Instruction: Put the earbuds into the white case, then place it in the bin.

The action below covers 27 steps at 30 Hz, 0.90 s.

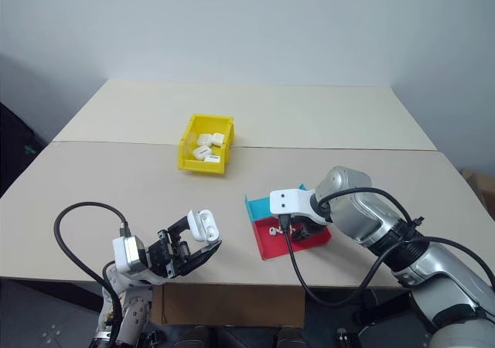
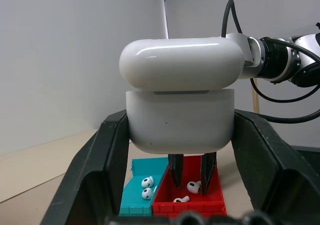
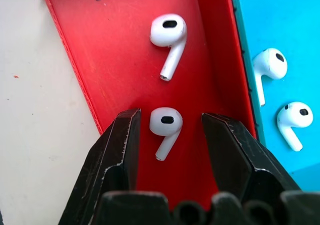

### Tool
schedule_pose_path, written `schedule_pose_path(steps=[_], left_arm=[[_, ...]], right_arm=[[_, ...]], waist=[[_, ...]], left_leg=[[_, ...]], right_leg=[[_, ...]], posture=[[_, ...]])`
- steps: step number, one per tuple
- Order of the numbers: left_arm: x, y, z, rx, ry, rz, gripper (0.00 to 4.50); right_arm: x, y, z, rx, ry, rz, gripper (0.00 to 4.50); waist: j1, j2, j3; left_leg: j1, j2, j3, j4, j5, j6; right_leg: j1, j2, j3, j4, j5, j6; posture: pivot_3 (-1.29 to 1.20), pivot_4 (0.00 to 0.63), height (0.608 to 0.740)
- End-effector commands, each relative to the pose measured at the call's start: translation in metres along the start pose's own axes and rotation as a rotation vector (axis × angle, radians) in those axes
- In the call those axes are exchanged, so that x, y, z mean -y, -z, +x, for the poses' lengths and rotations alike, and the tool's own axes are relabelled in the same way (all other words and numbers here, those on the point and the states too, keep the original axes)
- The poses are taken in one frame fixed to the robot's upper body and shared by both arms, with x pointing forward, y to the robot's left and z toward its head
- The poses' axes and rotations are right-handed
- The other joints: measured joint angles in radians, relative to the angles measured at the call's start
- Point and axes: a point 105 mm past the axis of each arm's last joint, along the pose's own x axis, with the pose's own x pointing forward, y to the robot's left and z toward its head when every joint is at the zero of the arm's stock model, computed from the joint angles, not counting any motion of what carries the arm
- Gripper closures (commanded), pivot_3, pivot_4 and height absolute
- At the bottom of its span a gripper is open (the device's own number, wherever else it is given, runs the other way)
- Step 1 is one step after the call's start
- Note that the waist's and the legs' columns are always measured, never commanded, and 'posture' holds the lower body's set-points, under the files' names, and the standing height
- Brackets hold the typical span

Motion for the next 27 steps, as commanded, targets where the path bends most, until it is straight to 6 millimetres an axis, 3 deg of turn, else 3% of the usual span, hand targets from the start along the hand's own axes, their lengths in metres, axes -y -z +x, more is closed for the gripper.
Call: schedule_pose_path(steps=[1,8,12,24,27], left_arm=[[0.0008,-0.0068,0.0043,0.015,0.015,0.025,1.74],[0.0016,-0.0068,0.0029,0.004,0.019,0.022,1.74],[0.0011,-0.0067,0.0027,-0.001,0.020,0.021,1.74],[0.0018,-0.0074,0.0025,-0.011,0.024,0.015,1.74],[0.0017,-0.0070,0.0025,-0.013,0.023,0.016,1.74]], right_arm=[[0.0035,-0.0016,-0.0037,-0.010,0.024,-0.029,2.13],[0.0020,0.0000,-0.0038,-0.013,0.021,-0.033,2.13],[0.0023,0.0014,-0.0025,-0.022,0.027,-0.039,3.01],[0.0000,0.0010,-0.0029,-0.017,0.015,-0.050,3.01],[-0.0025,0.0037,-0.0015,-0.025,0.009,-0.066,3.57]], waist=[[0.000,0.000,0.000],[0.000,0.000,0.000],[0.000,0.000,0.000],[0.000,0.000,0.000],[0.000,0.000,0.000]], left_leg=[[0.000,0.000,0.000,0.000,0.000,0.000],[0.000,0.000,0.000,0.000,0.000,0.000],[0.000,0.000,0.000,0.000,0.000,0.000],[0.000,0.000,0.000,0.000,0.000,0.000],[0.000,0.000,0.000,0.000,0.000,0.000]], right_leg=[[0.000,0.000,0.000,0.000,0.000,0.000],[0.000,0.000,0.000,0.000,0.000,0.000],[0.000,0.000,0.000,0.000,0.000,0.000],[0.000,0.000,0.000,0.000,0.000,0.000],[0.000,0.000,0.000,0.000,0.000,0.000]], posture=[[0.00,0.150,0.740],[0.00,0.150,0.740],[0.00,0.150,0.740],[0.00,0.150,0.740],[0.00,0.150,0.740]])
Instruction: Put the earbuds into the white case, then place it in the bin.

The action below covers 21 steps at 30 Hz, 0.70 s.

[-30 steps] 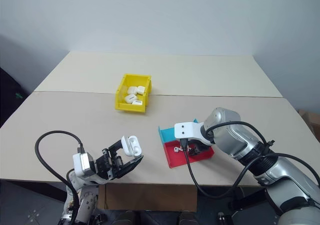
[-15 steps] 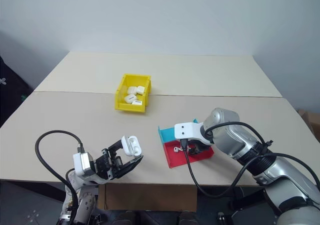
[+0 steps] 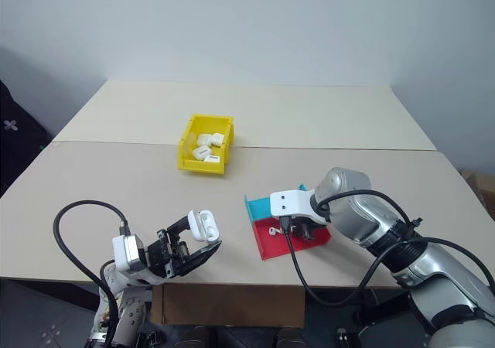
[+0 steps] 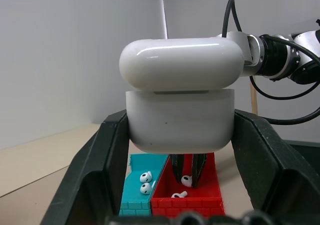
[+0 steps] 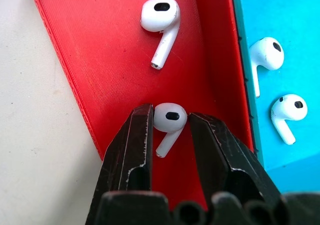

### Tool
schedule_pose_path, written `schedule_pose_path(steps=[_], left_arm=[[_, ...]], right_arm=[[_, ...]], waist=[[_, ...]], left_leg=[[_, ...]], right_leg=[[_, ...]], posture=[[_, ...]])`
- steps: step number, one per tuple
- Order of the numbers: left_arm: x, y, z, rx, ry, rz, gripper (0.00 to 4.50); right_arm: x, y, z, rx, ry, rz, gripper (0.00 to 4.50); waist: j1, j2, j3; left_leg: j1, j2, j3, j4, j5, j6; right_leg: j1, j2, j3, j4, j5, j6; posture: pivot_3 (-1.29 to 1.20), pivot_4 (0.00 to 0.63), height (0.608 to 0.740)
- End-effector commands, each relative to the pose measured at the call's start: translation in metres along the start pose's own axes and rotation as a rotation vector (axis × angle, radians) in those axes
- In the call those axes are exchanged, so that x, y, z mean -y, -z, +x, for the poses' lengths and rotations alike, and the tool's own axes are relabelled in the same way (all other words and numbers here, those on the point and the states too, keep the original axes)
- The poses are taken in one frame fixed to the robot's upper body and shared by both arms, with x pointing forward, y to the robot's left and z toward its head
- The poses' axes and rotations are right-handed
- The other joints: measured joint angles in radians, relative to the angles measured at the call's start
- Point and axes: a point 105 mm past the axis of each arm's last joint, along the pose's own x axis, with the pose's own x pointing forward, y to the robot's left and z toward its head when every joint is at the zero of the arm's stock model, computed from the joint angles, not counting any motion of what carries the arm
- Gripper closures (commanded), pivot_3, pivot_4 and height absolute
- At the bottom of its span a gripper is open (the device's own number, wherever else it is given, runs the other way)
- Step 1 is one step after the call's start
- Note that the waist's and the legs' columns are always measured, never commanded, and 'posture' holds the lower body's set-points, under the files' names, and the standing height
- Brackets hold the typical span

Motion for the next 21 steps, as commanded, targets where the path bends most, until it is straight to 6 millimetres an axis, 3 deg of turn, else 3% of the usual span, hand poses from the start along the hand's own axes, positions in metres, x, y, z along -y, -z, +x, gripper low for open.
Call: schedule_pose_path(steps=[1,7,11,17,21], left_arm=[[0.002,-0.006,0.003,0.015,0.013,0.023,1.74],[0.001,-0.004,0.003,0.010,0.015,0.018,1.74],[-0.001,-0.004,0.005,0.025,0.014,0.018,1.74],[-0.010,-0.014,0.019,0.109,0.014,0.004,1.74],[-0.017,-0.025,0.036,0.186,0.041,-0.042,1.74]], right_arm=[[-0.003,0.001,-0.002,-0.002,-0.002,-0.031,3.82],[-0.001,-0.001,-0.004,0.008,0.020,-0.031,3.88],[0.000,-0.011,-0.022,0.064,0.059,-0.017,3.88],[0.025,-0.039,-0.102,0.457,0.368,0.090,3.88],[0.027,-0.065,-0.171,1.067,0.676,0.071,3.88]], waist=[[0.000,0.000,0.000],[0.000,0.000,0.000],[0.000,0.000,0.000],[0.003,0.000,0.000],[0.004,-0.002,-0.002]], left_leg=[[0.000,0.000,0.000,0.000,0.000,0.000],[0.000,0.000,0.000,0.000,0.000,0.000],[0.000,0.000,0.000,0.000,0.000,0.000],[-0.001,0.000,0.000,0.000,0.000,0.000],[0.000,0.000,-0.002,0.000,0.000,0.000]], right_leg=[[0.000,0.000,0.000,0.000,0.000,0.000],[0.000,0.000,0.000,0.000,0.000,0.000],[0.000,0.000,0.000,0.000,0.000,0.000],[0.000,0.000,0.000,0.000,0.000,0.000],[0.002,0.001,-0.001,-0.001,0.000,0.001]], posture=[[0.00,0.150,0.740],[0.00,0.150,0.740],[0.00,0.150,0.740],[0.00,0.150,0.740],[0.00,0.150,0.740]])
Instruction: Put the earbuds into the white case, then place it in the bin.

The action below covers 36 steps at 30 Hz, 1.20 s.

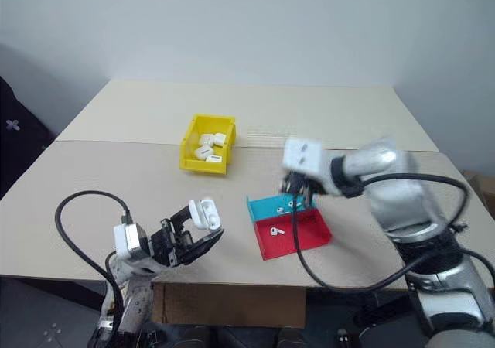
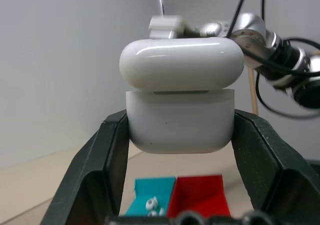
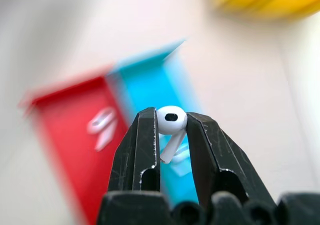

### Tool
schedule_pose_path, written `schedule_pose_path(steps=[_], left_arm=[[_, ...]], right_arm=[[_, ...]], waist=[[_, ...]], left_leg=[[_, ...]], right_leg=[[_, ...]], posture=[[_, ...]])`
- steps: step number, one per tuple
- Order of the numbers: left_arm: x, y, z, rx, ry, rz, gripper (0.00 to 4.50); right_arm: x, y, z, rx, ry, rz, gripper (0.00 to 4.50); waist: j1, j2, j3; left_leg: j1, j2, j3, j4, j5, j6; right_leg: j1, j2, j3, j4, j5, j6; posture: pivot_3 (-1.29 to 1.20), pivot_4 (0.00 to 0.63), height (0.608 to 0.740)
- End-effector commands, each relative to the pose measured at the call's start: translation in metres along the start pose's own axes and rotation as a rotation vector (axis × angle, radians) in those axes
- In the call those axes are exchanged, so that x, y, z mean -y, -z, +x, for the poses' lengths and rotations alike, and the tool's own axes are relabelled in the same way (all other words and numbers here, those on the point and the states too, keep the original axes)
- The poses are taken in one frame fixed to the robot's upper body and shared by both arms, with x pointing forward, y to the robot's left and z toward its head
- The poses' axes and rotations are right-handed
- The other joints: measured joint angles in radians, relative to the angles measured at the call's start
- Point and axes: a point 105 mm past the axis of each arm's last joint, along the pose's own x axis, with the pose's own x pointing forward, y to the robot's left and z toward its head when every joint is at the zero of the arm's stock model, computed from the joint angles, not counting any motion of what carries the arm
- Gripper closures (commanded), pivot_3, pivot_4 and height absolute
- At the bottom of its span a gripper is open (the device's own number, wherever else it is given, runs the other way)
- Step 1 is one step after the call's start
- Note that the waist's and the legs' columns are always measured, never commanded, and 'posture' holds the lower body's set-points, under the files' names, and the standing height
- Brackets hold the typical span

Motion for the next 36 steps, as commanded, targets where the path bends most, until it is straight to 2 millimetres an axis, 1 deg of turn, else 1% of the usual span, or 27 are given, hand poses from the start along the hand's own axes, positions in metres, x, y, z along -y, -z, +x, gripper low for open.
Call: schedule_pose_path(steps=[1,3,4,6,7,10,13,15,19,29,36], left_arm=[[-0.004,-0.015,0.018,0.101,0.038,-0.037,1.74],[-0.003,-0.018,0.022,0.113,0.054,-0.086,1.74],[-0.001,-0.019,0.022,0.102,0.074,-0.111,1.74],[0.002,-0.020,0.022,0.099,0.127,-0.140,1.74],[0.003,-0.020,0.023,0.098,0.149,-0.147,1.74],[0.000,-0.017,0.030,0.078,0.170,-0.144,1.74],[-0.003,-0.017,0.034,0.086,0.193,-0.143,1.74],[-0.004,-0.018,0.038,0.086,0.220,-0.142,1.74],[-0.004,-0.020,0.041,0.094,0.250,-0.147,1.74],[-0.002,-0.025,0.037,0.076,0.275,-0.163,1.74],[-0.001,-0.025,0.037,0.076,0.279,-0.157,1.74]], right_arm=[[0.012,-0.052,-0.035,0.438,0.195,0.010,3.88],[0.005,-0.068,-0.043,0.589,0.151,0.078,3.88],[0.001,-0.078,-0.050,0.701,0.121,0.119,3.88],[-0.005,-0.088,-0.058,0.838,0.056,0.199,3.88],[-0.013,-0.089,-0.058,0.870,0.016,0.210,3.88],[-0.036,-0.087,-0.053,0.891,-0.102,0.215,3.88],[-0.049,-0.086,-0.049,0.914,-0.154,0.196,3.88],[-0.055,-0.081,-0.039,0.912,-0.165,0.193,3.88],[-0.057,-0.074,-0.024,0.908,-0.154,0.166,3.88],[-0.061,-0.066,-0.005,0.878,-0.140,0.039,3.88],[-0.067,-0.062,0.010,0.848,-0.167,0.011,3.88]], waist=[[-0.001,0.001,0.000],[-0.003,0.002,0.000],[-0.005,0.002,0.000],[-0.007,0.003,-0.001],[-0.007,0.003,-0.001],[-0.006,0.003,-0.001],[-0.005,0.003,-0.001],[-0.006,0.003,-0.001],[-0.013,0.004,-0.001],[-0.008,0.004,-0.001],[-0.007,0.004,-0.001]], left_leg=[[0.000,0.000,0.000,0.000,0.000,0.000],[-0.001,0.000,0.000,0.000,0.000,0.000],[-0.001,0.000,0.000,0.000,0.000,0.001],[0.000,0.000,0.000,0.000,0.000,0.001],[0.000,0.000,0.000,0.000,0.000,0.001],[0.001,0.000,0.000,0.000,0.001,0.002],[0.001,0.000,0.000,0.000,0.002,0.003],[0.001,0.000,0.000,0.000,0.002,0.003],[0.001,0.000,0.000,0.000,0.002,0.003],[0.000,0.000,0.000,0.000,0.002,0.003],[0.000,0.000,0.000,0.000,0.002,0.003]], right_leg=[[0.000,0.000,0.000,0.001,0.000,0.000],[-0.001,0.000,0.001,0.001,0.001,0.001],[-0.001,0.000,0.001,0.001,0.001,0.001],[-0.001,0.000,0.001,0.001,0.001,0.001],[-0.001,0.000,0.001,0.002,0.001,0.001],[0.000,0.000,0.001,0.002,0.001,0.000],[0.000,0.000,0.001,0.001,0.001,0.000],[0.000,0.000,0.001,0.001,0.001,0.001],[-0.001,0.001,0.002,0.002,0.001,0.001],[-0.001,0.001,0.001,0.001,0.001,0.001],[-0.001,0.001,0.001,0.001,0.001,0.001]], posture=[[0.00,0.150,0.740],[0.00,0.150,0.740],[0.00,0.150,0.740],[0.00,0.150,0.740],[0.00,0.150,0.740],[0.00,0.150,0.740],[0.00,0.150,0.740],[0.00,0.150,0.740],[0.00,0.150,0.740],[0.00,0.150,0.740],[0.00,0.150,0.740]])
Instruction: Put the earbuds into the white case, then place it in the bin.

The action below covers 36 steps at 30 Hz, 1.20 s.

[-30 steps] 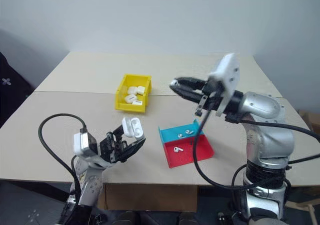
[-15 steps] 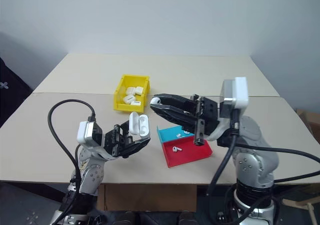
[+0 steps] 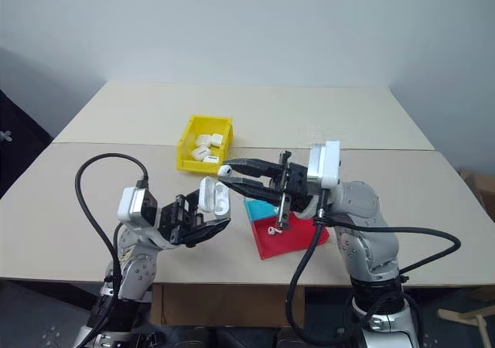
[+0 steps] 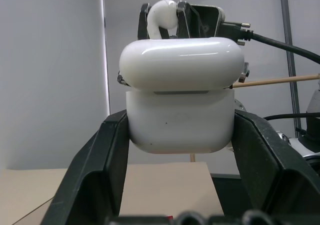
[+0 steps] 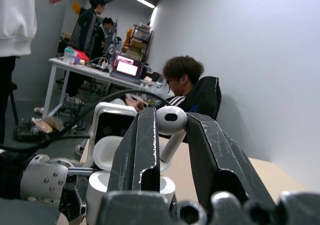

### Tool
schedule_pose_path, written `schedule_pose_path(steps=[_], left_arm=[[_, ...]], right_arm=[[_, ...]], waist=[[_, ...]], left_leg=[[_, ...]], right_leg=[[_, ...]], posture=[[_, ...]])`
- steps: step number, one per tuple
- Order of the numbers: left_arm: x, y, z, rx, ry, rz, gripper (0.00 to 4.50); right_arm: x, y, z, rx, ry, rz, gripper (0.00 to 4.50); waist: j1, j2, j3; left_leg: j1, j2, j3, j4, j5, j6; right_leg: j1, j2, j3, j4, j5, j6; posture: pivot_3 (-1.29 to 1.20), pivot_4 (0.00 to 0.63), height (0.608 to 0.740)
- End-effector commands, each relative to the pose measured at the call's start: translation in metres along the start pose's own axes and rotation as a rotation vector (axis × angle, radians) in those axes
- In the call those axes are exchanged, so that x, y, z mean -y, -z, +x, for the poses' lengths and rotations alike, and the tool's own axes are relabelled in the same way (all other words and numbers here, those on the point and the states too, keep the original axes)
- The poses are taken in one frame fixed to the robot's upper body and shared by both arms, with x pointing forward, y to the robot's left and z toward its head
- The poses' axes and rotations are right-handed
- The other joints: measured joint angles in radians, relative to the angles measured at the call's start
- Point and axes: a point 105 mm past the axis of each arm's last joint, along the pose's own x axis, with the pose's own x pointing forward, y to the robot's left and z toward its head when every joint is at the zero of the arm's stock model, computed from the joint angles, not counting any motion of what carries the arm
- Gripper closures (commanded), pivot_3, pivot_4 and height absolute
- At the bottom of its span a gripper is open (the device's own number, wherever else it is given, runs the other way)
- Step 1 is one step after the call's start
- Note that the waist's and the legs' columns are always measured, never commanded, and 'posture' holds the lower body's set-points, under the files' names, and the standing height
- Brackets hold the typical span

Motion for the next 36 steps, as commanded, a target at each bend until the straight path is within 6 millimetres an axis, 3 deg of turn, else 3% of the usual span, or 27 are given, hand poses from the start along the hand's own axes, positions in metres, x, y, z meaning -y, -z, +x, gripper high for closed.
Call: schedule_pose_path(steps=[1,29,34,35,36], left_arm=[[0.004,-0.008,0.005,0.019,0.033,0.029,1.74],[0.004,-0.003,0.007,0.011,0.037,0.035,1.74],[0.003,-0.001,0.007,0.007,0.035,0.037,1.74],[0.003,-0.001,0.007,0.006,0.035,0.037,1.74],[0.003,0.000,0.007,0.005,0.035,0.038,1.74]], right_arm=[[-0.002,-0.003,0.006,0.006,-0.032,-0.054,3.88],[-0.009,0.012,0.004,-0.052,-0.079,-0.091,3.88],[-0.013,0.016,0.003,-0.090,-0.097,-0.118,2.17],[-0.013,0.017,0.003,-0.093,-0.095,-0.122,1.90],[-0.014,0.018,0.002,-0.097,-0.099,-0.127,1.90]], waist=[[0.001,0.000,0.000],[0.002,0.000,0.000],[0.001,0.000,0.000],[0.001,0.000,0.000],[0.001,0.000,0.000]], left_leg=[[0.000,0.000,0.000,0.000,0.000,0.000],[0.000,0.000,0.000,0.000,0.000,0.000],[0.000,0.000,0.000,0.000,0.000,0.000],[0.000,0.000,0.000,0.000,0.000,0.000],[0.000,0.000,0.000,0.000,0.000,0.000]], right_leg=[[0.000,0.000,0.000,0.000,0.000,0.000],[0.000,0.000,0.000,0.000,0.000,0.000],[0.000,0.000,0.000,0.000,0.000,0.000],[0.000,0.000,0.000,0.000,0.000,0.000],[0.000,0.000,0.000,0.000,0.000,0.000]], posture=[[0.00,0.150,0.740],[0.00,0.150,0.740],[0.00,0.150,0.740],[0.00,0.150,0.740],[0.00,0.150,0.740]])
